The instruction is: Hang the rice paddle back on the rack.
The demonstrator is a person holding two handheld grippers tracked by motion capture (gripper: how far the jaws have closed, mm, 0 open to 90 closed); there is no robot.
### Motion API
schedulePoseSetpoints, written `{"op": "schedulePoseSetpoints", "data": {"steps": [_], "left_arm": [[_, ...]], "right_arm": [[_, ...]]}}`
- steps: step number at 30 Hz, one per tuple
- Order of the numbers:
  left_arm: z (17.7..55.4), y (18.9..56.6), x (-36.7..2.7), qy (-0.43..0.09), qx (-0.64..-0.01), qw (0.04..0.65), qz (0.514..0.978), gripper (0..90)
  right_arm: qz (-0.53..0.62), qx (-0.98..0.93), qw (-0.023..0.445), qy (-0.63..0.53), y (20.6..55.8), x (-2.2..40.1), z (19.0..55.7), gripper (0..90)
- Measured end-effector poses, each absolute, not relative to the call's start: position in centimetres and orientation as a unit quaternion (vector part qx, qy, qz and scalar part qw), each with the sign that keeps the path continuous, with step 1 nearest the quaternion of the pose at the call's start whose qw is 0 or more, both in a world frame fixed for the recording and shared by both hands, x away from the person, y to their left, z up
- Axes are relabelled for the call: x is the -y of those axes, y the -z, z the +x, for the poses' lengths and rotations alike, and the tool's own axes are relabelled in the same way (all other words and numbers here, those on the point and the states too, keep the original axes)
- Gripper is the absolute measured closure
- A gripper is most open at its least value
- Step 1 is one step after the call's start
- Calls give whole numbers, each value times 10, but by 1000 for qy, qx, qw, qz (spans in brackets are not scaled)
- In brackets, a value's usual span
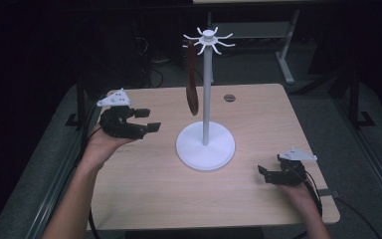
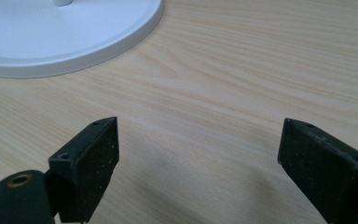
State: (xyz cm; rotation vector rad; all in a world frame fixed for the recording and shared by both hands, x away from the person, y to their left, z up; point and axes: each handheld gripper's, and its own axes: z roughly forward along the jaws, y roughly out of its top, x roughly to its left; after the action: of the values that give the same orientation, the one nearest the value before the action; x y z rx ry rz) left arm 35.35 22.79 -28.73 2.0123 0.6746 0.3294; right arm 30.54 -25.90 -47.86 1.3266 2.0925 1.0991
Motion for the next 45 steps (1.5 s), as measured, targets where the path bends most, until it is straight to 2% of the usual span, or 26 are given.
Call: {"op": "schedulePoseSetpoints", "data": {"steps": [14,45], "left_arm": [[338,337,-245,-140,-306,465,819,211],[304,430,-276,-162,-336,431,821,156]], "right_arm": [[478,-754,214,-396,479,259,305,122],[478,-754,213,-396,479,259,305,121]]}}
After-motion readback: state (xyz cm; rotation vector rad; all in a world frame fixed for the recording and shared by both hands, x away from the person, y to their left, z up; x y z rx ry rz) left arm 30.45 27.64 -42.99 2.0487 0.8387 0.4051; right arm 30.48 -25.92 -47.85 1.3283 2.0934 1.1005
